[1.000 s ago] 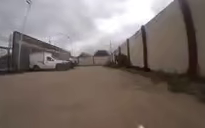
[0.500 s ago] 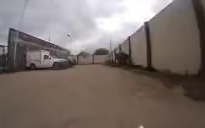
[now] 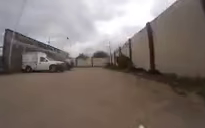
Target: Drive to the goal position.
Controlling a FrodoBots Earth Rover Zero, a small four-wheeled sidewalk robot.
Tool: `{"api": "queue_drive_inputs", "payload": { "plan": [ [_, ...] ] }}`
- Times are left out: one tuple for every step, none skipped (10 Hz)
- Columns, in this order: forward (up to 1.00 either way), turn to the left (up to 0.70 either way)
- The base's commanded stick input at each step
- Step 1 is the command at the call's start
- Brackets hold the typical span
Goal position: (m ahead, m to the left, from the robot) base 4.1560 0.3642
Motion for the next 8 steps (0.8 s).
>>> {"api": "queue_drive_inputs", "payload": {
  "plan": [
    [1.00, 0.00],
    [1.00, 0.00],
    [1.00, 0.00],
    [1.00, 0.00],
    [1.00, 0.00],
    [1.00, 0.00],
    [1.00, 0.00],
    [1.00, 0.00]
  ]
}}
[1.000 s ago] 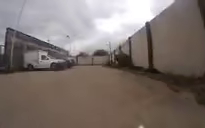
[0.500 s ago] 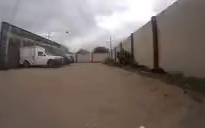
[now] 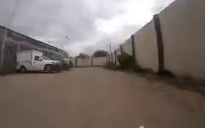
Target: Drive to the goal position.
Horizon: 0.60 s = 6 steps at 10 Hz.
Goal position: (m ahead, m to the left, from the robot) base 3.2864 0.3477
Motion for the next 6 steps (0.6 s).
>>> {"api": "queue_drive_inputs", "payload": {
  "plan": [
    [1.00, 0.00],
    [1.00, 0.00],
    [1.00, 0.00],
    [1.00, 0.00],
    [1.00, 0.00],
    [1.00, 0.00]
  ]
}}
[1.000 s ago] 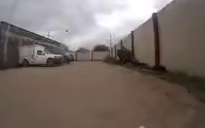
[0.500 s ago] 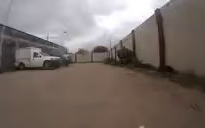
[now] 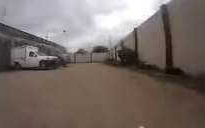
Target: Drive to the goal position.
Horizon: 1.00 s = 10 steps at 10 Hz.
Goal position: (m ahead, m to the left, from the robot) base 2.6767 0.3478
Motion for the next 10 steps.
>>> {"api": "queue_drive_inputs", "payload": {
  "plan": [
    [1.00, 0.00],
    [1.00, 0.00],
    [1.00, 0.00],
    [1.00, 0.00],
    [1.00, 0.00],
    [1.00, 0.00],
    [1.00, 0.00],
    [1.00, 0.00],
    [1.00, 0.00],
    [1.00, 0.00]
  ]
}}
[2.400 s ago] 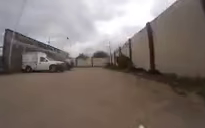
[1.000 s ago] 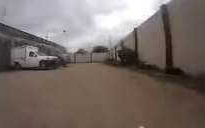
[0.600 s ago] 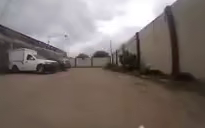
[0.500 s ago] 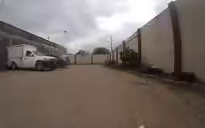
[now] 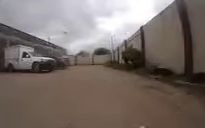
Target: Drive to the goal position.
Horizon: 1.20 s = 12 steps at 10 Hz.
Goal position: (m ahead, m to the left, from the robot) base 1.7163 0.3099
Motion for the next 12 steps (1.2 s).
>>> {"api": "queue_drive_inputs", "payload": {
  "plan": [
    [1.00, 0.00],
    [1.00, 0.00],
    [1.00, 0.00],
    [1.00, 0.00],
    [1.00, 0.00],
    [1.00, 0.00],
    [1.00, 0.00],
    [1.00, 0.00],
    [1.00, 0.12],
    [1.00, 0.25],
    [1.00, 0.08],
    [1.00, 0.00]
  ]
}}
